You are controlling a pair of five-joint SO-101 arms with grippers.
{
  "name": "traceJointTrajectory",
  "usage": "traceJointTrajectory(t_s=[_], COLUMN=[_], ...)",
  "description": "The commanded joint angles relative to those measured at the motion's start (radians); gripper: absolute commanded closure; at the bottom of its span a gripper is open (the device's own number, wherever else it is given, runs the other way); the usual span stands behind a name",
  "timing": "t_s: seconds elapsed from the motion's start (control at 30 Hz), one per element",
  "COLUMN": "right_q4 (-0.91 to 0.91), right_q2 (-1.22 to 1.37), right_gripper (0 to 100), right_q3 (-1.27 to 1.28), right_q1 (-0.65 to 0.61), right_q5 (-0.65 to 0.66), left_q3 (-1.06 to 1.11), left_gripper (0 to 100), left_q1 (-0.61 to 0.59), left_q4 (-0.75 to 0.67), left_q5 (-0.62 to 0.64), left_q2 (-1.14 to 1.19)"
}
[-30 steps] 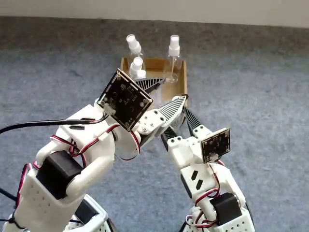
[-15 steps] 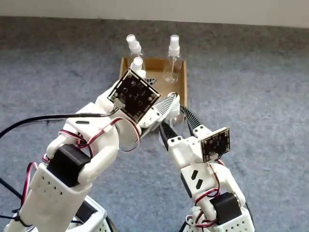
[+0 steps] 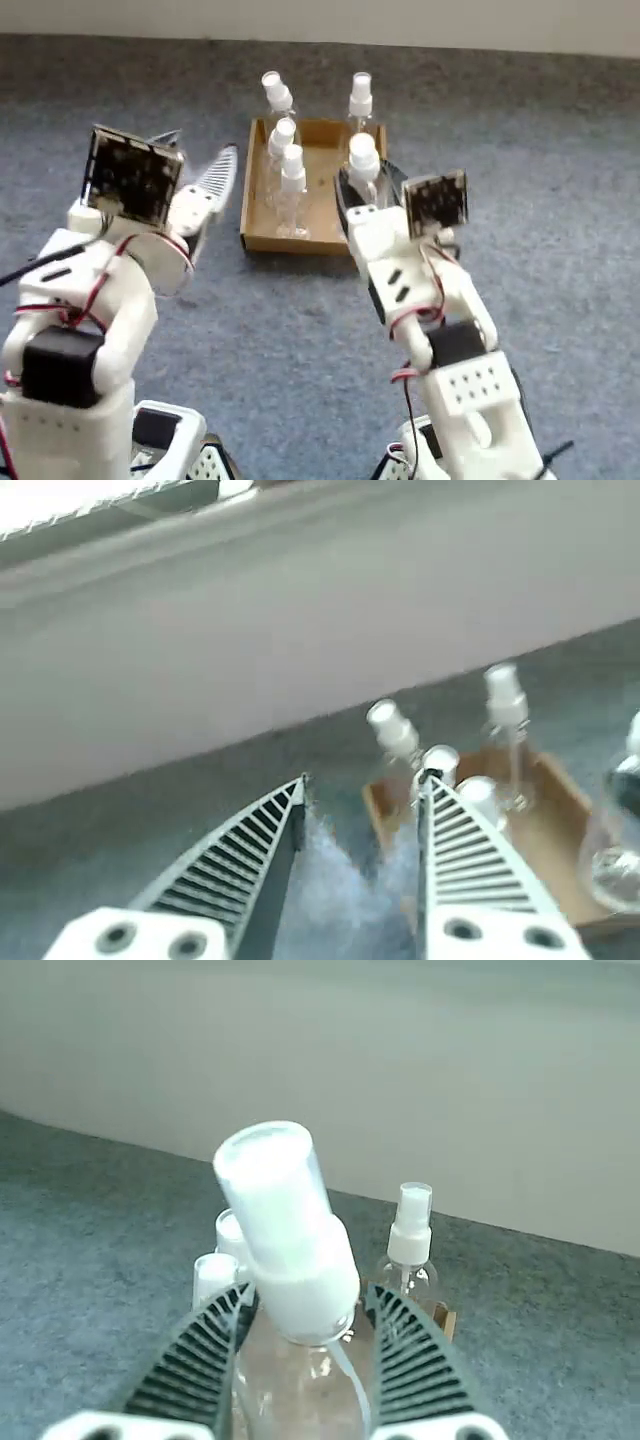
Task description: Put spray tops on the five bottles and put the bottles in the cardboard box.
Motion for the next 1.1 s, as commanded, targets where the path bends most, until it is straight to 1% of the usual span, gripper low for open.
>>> traceJointTrajectory(t_s=[0.0,0.1,0.17,0.27,0.4,0.83,1.0,1.07], right_q4=[-0.088,-0.104,-0.105,-0.110,-0.248,-0.277,-0.409,-0.432], right_q2=[0.225,0.367,0.429,0.458,0.455,0.467,0.469,0.479], right_gripper=[99.3,99.3,99.3,99.3,99.4,99.4,99.4,99.4], right_q3=[-0.176,-0.263,-0.303,-0.314,-0.234,-0.170,-0.108,-0.093], right_q1=[0.012,0.012,0.012,0.031,0.087,0.096,0.096,0.097], right_q5=[0.018,0.020,0.021,0.017,0.018,0.020,0.020,0.020], left_q3=[0.179,0.338,0.446,0.591,0.687,0.697,0.697,0.697], left_gripper=[83,83,83,83,83,83,83,83], left_q1=[-0.219,-0.305,-0.334,-0.343,-0.338,-0.337,-0.337,-0.337], left_q4=[-0.012,-0.114,-0.201,-0.333,-0.431,-0.439,-0.439,-0.439], left_q5=[0.002,0.002,0.002,0.003,0.003,0.003,0.003,0.003], left_q2=[-0.005,-0.005,-0.005,-0.005,-0.005,-0.005,-0.005,-0.005])
